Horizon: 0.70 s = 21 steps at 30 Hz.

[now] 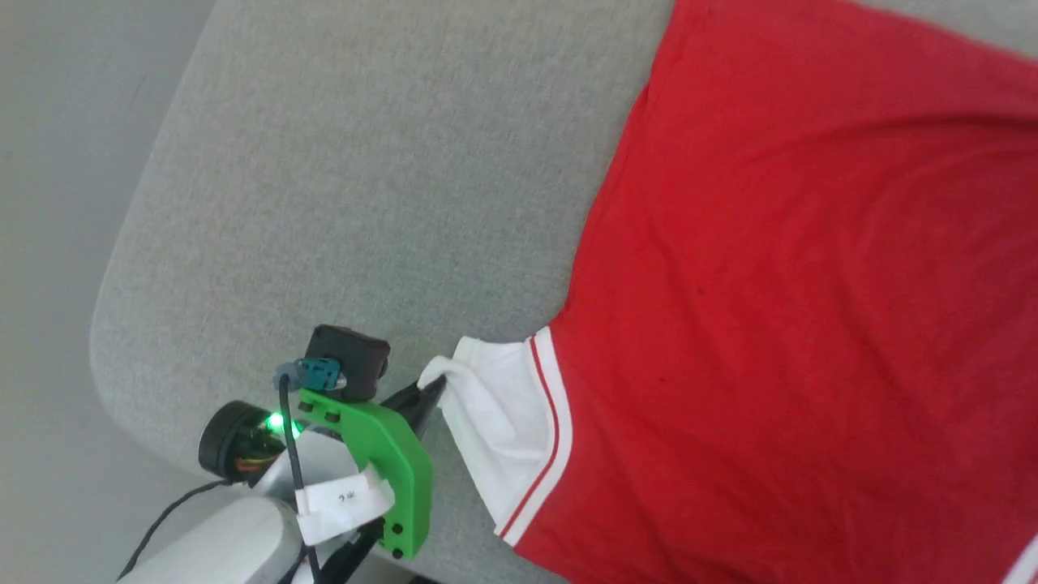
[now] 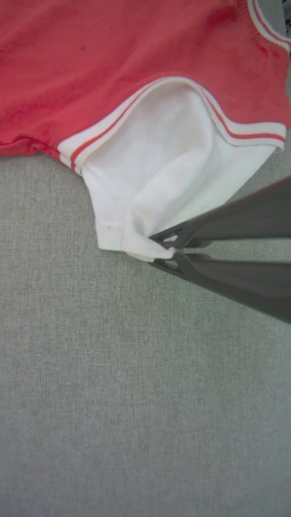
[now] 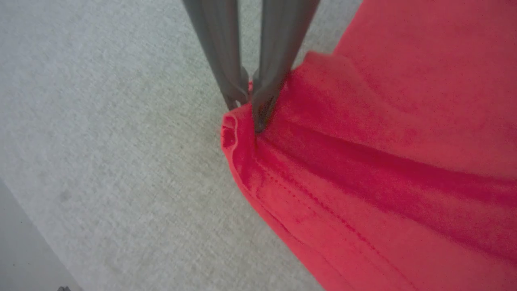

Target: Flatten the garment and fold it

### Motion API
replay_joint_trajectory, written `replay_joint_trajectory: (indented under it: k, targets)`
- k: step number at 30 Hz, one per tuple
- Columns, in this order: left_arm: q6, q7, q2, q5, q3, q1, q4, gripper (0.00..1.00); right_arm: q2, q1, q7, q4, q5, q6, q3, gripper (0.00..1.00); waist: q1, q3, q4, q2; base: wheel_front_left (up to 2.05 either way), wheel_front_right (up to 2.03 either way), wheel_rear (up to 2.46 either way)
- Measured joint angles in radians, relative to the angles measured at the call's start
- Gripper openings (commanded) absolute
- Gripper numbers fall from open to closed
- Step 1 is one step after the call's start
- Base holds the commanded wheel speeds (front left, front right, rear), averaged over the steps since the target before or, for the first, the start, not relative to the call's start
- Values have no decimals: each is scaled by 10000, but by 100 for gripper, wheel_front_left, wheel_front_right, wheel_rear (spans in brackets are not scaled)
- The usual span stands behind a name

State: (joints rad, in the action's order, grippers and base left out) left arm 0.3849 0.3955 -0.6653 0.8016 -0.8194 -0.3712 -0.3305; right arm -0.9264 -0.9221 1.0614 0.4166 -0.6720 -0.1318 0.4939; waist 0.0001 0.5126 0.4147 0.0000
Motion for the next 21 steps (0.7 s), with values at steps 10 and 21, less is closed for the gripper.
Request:
replay_joint_trajectory:
  k: [10,21]
  targets:
    - [268,251,-286,439,48,268,337,0,-29,2670,-1083,-355,-1233,0,199,0,-1,-1514,-778,0,0,0,0]
    - [491,234,-353,667,81,908,581,0,-138,6194,-1476,-1292,-2194,-2,-1407,0,-1,-2876,-1836,0,0,0,0]
